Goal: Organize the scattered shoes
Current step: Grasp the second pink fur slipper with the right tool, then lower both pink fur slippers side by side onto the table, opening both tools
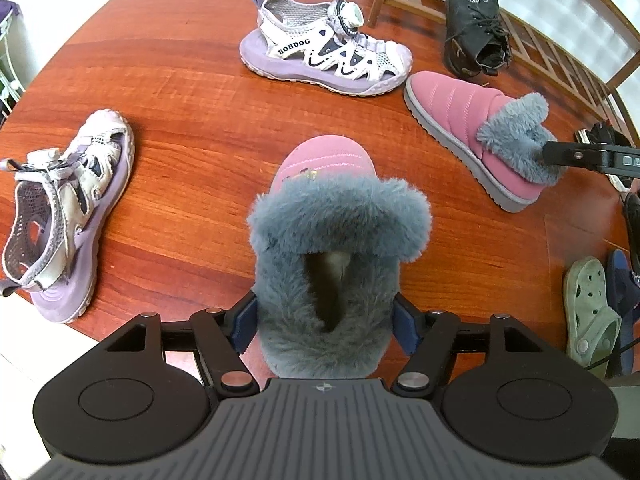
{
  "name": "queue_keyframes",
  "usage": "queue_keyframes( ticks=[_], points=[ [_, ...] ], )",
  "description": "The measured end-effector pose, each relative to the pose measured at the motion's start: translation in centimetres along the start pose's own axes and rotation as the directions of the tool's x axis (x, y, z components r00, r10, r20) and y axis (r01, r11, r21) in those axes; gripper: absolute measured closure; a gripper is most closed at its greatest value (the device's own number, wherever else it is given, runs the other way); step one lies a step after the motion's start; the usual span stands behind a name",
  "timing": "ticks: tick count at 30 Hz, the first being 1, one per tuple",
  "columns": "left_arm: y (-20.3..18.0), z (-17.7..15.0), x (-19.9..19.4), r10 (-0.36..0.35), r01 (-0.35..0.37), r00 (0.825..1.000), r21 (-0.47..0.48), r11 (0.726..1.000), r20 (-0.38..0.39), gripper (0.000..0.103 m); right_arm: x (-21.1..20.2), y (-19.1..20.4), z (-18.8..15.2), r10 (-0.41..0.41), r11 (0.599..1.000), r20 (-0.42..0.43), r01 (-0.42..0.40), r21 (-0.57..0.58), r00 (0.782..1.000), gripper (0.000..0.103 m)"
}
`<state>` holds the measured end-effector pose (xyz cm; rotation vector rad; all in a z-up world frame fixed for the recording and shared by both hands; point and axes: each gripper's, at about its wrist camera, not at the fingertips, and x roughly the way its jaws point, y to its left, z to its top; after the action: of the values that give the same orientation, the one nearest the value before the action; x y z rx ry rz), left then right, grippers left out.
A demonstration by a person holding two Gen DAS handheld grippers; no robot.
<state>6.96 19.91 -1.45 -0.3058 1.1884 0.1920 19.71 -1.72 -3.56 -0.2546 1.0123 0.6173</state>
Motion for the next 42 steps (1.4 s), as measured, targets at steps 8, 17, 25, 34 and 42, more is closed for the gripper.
queue_keyframes(
  ticks=[8, 17, 25, 34, 42],
  points=[
    [0.0, 0.8, 0.8, 0.001, -0.001, 1.0, -0.015, 1.0, -0.009, 0.032, 4.3, 1.3, 1.3, -0.031, 0.996, -0.053, 0.027, -0.085, 0.998, 0.015],
    [-0.4, 2.7, 2.2, 0.022, -0.021, 0.999, 0.029, 0.999, -0.024, 0.029, 7.6, 2.9, 2.6, -0.061, 0.977, -0.088, 0.042, -0.21, 0.994, 0.016],
    [-0.6, 2.5, 2.2, 0.024, -0.024, 1.0, 0.076, 0.997, 0.005, 0.035, 7.2, 2.9, 2.3, -0.064, 0.989, -0.092, 0.051, -0.139, 0.994, 0.029],
    [-0.4, 1.9, 1.8, 0.022, -0.021, 1.0, 0.068, 0.997, -0.008, 0.035, 4.0, 3.7, -1.2, -0.043, 0.999, -0.118, 0.042, -0.008, 0.992, 0.029],
    [-0.5, 0.4, 1.2, 0.012, -0.01, 1.0, 0.068, 0.998, -0.019, 0.035, 1.3, 5.7, -5.2, -0.009, 0.997, -0.142, 0.021, 0.081, 0.99, 0.029]
  ],
)
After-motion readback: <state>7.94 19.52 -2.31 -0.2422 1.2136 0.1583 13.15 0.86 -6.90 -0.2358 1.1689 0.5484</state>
